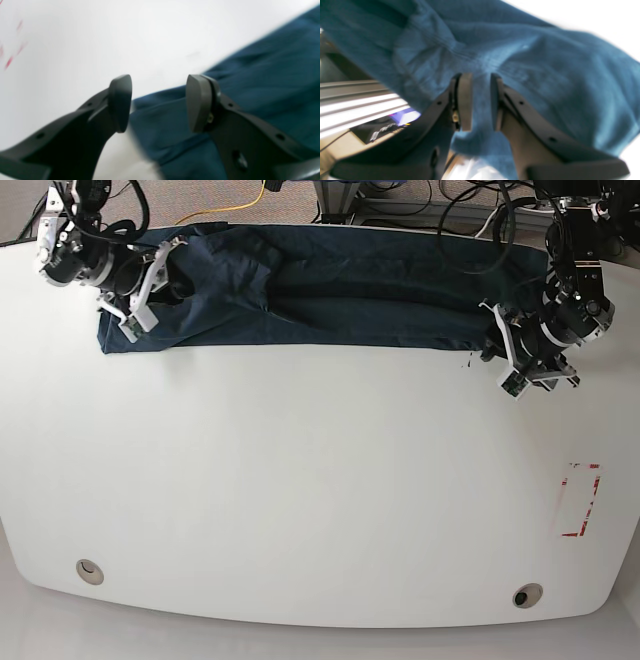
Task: Layout the t-shirt on the table in an organized manner, then fold the t-shirt properly
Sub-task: 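Pull the folded t-shirt's side edges apart with both grippers, smoothing it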
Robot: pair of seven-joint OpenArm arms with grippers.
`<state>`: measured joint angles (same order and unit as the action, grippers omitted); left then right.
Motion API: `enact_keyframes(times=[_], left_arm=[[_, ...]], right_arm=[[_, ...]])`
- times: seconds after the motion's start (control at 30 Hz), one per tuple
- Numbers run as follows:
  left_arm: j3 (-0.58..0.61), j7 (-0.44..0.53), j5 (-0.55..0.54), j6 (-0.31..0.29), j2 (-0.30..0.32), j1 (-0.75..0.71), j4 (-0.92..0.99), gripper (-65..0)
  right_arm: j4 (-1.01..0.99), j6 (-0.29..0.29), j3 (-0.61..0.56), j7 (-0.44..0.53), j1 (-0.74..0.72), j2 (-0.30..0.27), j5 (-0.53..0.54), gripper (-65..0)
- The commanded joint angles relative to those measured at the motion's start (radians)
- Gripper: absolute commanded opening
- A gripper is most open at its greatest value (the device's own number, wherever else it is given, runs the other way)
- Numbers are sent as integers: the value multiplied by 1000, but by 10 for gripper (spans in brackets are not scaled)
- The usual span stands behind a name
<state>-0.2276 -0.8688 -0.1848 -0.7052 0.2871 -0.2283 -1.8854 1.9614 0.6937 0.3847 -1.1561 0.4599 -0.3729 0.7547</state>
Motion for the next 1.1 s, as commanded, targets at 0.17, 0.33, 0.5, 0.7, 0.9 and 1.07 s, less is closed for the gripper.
enact_keyframes(times=[0.17, 0.33, 0.5, 0.7, 0.9, 1.07], left_arm=[[-97, 12, -28, 7, -18, -55, -52, -325], [-183, 10, -130, 7, -18, -79, -47, -325], [-204, -22, -155, 7, -16, -75, -12, -322], [-224, -97, -160, 7, -16, -69, 14, -324], [-310, -174, -175, 7, -22, -73, 40, -322], [-342, -218, -230, 7, -18, -121, 50, -324]], right_arm=[[-12, 4, 7, 37, -11, 140, -211, -534], [-87, 4, -49, 129, -11, 157, -297, -534], [-195, 4, -69, 219, -25, 157, -334, -534], [-350, 4, -69, 273, -83, 144, -369, -534], [-405, 4, -69, 316, -103, 131, -373, -534], [-400, 4, -69, 318, -103, 131, -375, -534]])
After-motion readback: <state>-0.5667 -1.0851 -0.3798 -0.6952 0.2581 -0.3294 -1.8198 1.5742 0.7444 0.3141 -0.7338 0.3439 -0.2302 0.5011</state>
